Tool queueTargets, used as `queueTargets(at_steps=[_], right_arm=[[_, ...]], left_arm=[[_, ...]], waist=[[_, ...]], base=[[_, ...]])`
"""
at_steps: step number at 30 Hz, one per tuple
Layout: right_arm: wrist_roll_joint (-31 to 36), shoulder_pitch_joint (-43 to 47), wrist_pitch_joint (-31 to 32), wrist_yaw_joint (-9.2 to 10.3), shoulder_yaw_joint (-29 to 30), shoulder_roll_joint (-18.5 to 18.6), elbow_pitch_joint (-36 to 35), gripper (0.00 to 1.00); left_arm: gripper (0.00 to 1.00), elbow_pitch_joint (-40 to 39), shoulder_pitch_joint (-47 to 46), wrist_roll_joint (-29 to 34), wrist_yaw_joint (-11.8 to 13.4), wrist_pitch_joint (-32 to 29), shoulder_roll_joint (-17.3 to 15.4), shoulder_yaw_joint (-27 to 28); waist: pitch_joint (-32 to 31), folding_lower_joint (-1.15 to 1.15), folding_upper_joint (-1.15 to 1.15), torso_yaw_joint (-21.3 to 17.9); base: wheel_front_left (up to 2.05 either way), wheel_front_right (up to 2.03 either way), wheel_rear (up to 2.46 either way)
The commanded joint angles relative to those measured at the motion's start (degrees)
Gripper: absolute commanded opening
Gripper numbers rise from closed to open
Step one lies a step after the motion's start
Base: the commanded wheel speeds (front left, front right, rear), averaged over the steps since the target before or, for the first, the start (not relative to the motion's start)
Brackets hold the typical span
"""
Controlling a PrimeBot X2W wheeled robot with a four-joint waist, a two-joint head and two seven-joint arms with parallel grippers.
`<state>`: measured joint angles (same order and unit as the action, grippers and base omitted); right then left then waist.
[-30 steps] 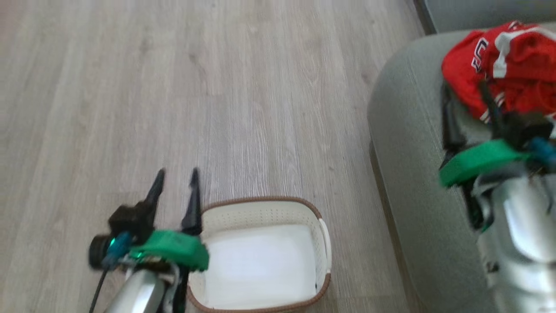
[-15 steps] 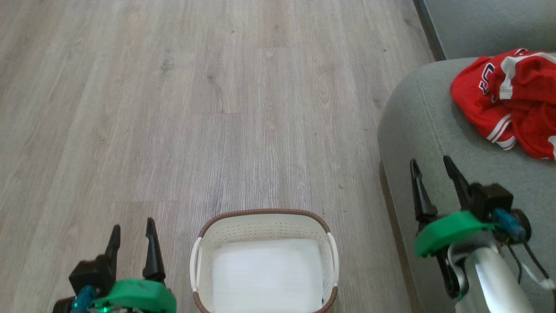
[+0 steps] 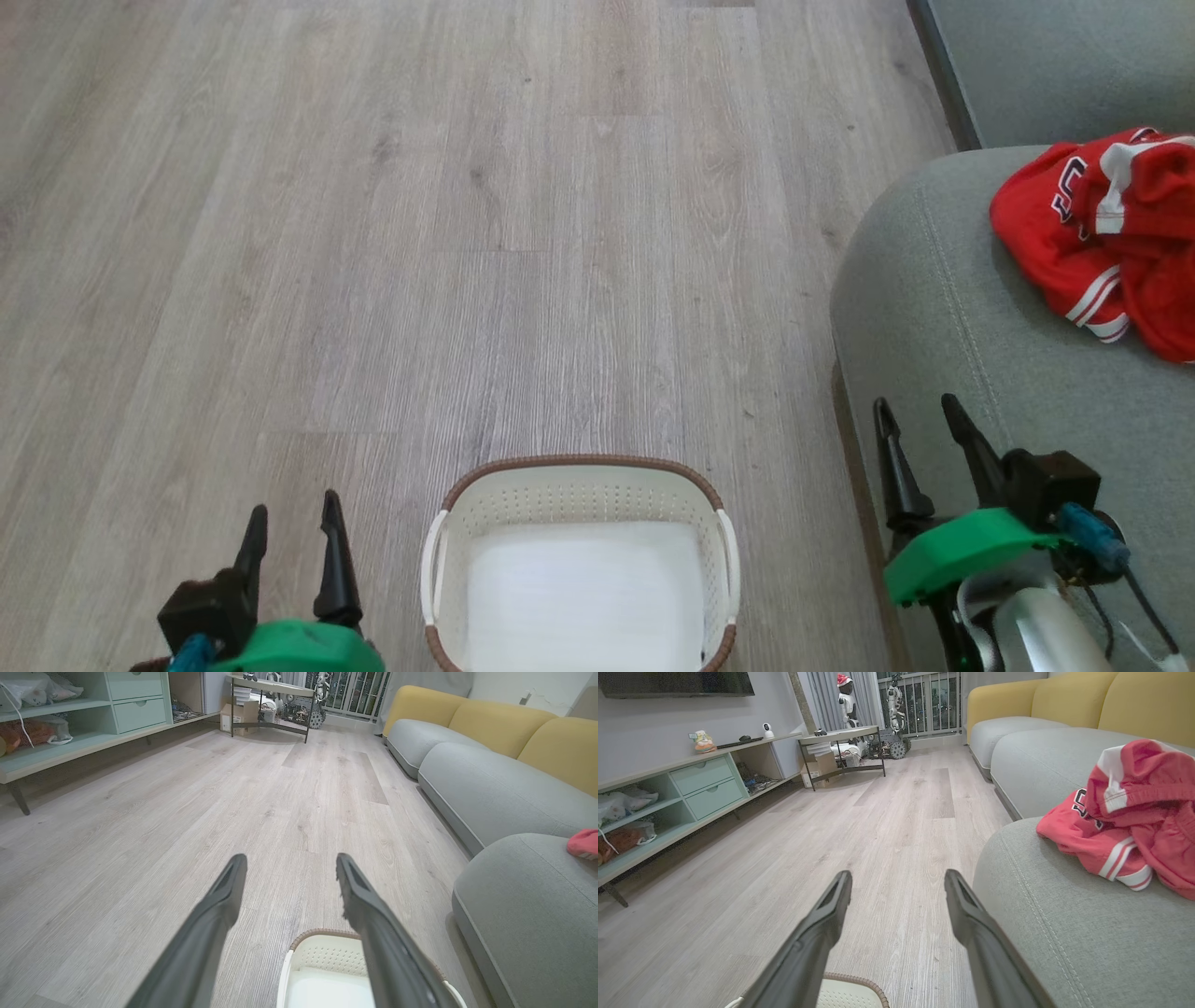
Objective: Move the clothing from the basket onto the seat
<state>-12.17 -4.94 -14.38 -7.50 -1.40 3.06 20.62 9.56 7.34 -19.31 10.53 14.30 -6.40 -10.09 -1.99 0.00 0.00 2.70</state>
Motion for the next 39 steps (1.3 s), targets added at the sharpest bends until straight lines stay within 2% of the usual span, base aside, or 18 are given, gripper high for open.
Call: queueTargets(at_steps=[1, 10, 35, 36, 39], right_arm=[[0.0, -1.1, -0.4, 0.01, -1.6, -0.2, -1.9, 1.0], [-0.4, -0.9, -0.5, 0.01, -2.4, -0.2, -0.9, 1.0], [0.0, -0.4, -0.6, 0.01, -2.0, -0.2, 0.0, 1.0], [0.0, 1.1, 0.0, -0.01, -0.9, 0.0, 1.9, 0.0], [-0.1, 2.0, 0.0, -0.01, -1.0, -0.1, 4.4, 0.0]], left_arm=[[1.0, -1.5, -2.2, 0.5, -0.3, 0.7, 0.1, 2.4], [1.0, -0.6, -2.4, 1.8, -1.7, 0.7, 1.1, 3.4], [1.0, 0.1, -2.0, 3.7, -3.6, 0.7, 2.5, 5.1], [0.0, 2.1, 0.0, 3.5, -3.5, 0.0, 2.5, 3.1], [0.0, 4.8, 0.6, 3.4, -3.5, -0.2, 2.9, 3.0]], waist=[[0.0, 0.0, 0.0, 0.0], [-0.5, 0.0, 0.0, 0.0], [-1.2, 0.0, 0.0, -0.2], [-1.2, 0.0, 0.0, -0.2], [-1.2, 0.0, 0.0, -0.2]], base=[[0.0, 0.0, 0.0], [0.0, 0.0, 0.0], [0.0, 0.0, 0.0], [0.0, 0.0, 0.0], [0.0, 0.0, 0.0]])
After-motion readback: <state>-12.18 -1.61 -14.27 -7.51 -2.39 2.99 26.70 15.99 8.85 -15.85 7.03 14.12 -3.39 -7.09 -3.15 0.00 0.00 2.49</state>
